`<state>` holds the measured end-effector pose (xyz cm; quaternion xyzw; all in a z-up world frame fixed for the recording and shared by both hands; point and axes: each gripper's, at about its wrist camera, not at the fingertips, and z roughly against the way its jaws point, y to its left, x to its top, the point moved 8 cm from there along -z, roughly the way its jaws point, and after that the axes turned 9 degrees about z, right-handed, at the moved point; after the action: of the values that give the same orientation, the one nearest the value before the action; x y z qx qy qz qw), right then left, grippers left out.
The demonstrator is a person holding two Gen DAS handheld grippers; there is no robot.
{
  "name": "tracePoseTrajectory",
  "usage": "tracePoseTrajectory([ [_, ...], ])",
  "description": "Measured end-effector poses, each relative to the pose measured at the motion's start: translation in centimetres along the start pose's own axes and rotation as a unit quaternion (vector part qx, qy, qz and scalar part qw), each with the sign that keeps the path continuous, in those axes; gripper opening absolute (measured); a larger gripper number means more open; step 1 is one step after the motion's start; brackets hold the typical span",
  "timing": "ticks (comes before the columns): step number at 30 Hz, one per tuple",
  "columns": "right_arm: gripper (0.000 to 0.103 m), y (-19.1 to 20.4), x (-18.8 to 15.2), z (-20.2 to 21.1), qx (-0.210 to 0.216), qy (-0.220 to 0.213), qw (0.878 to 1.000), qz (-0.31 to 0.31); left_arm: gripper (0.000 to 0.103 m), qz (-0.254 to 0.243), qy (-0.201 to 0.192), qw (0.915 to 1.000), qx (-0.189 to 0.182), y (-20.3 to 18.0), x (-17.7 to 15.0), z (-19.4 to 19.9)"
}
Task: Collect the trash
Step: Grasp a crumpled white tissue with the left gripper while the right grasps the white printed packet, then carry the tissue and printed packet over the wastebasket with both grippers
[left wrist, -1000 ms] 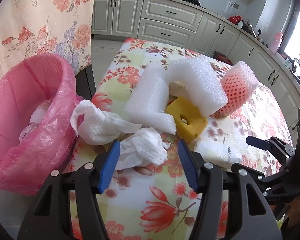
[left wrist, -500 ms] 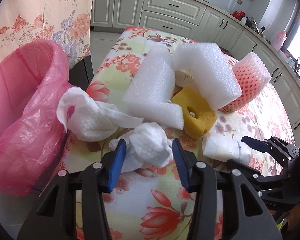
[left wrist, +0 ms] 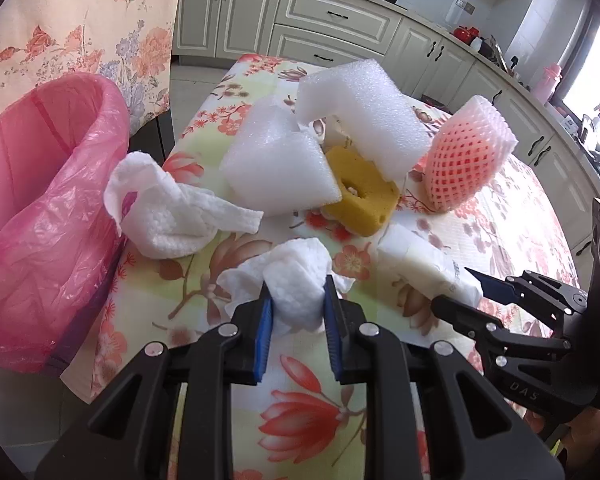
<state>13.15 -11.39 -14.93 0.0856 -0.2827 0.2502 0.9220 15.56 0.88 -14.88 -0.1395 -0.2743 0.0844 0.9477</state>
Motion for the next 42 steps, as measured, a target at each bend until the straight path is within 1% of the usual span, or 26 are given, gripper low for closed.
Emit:
tracePoseTrajectory([
  [8, 0.042, -0.1, 0.8, 2.9, -0.008, -0.037, 0.999, -0.019, 0.023, 0.003, -0.031, 0.9995, -0.011, -0.1, 0.3, 3.4],
  [14, 0.042, 0.8, 2.5, 4.6, -0.015, -0.061, 0.998, -0.020, 0.023, 0.008, -0.070, 0.9974, -0.017, 0.1, 1.2, 7.1],
  [19, 0.042, 2.0, 4.6, 5.7, -0.016, -0.080, 0.997, -0.010, 0.023, 0.019, -0.106, 0.9941, -0.013, 1.6, 2.3, 10.4],
  [23, 0.042, 3.3, 6.6, 6.3, -0.012, -0.093, 0.996, 0.005, 0.023, 0.031, -0.137, 0.9900, 0.002, 3.9, 3.5, 13.2],
  [29, 0.042, 6.0, 9.5, 6.8, -0.001, -0.108, 0.994, 0.028, 0.023, 0.054, -0.175, 0.9826, 0.034, 8.2, 4.9, 16.3],
  [35, 0.042, 8.7, 12.4, 6.6, 0.011, -0.117, 0.992, 0.052, 0.023, 0.083, -0.207, 0.9728, 0.064, 12.5, 6.1, 18.8],
  [38, 0.042, 10.1, 14.0, 6.5, 0.016, -0.123, 0.990, 0.065, 0.023, 0.094, -0.218, 0.9686, 0.073, 14.4, 6.5, 19.6],
  [42, 0.042, 12.2, 16.1, 5.9, 0.028, -0.131, 0.988, 0.078, 0.023, 0.101, -0.223, 0.9665, 0.077, 15.7, 6.8, 19.9],
])
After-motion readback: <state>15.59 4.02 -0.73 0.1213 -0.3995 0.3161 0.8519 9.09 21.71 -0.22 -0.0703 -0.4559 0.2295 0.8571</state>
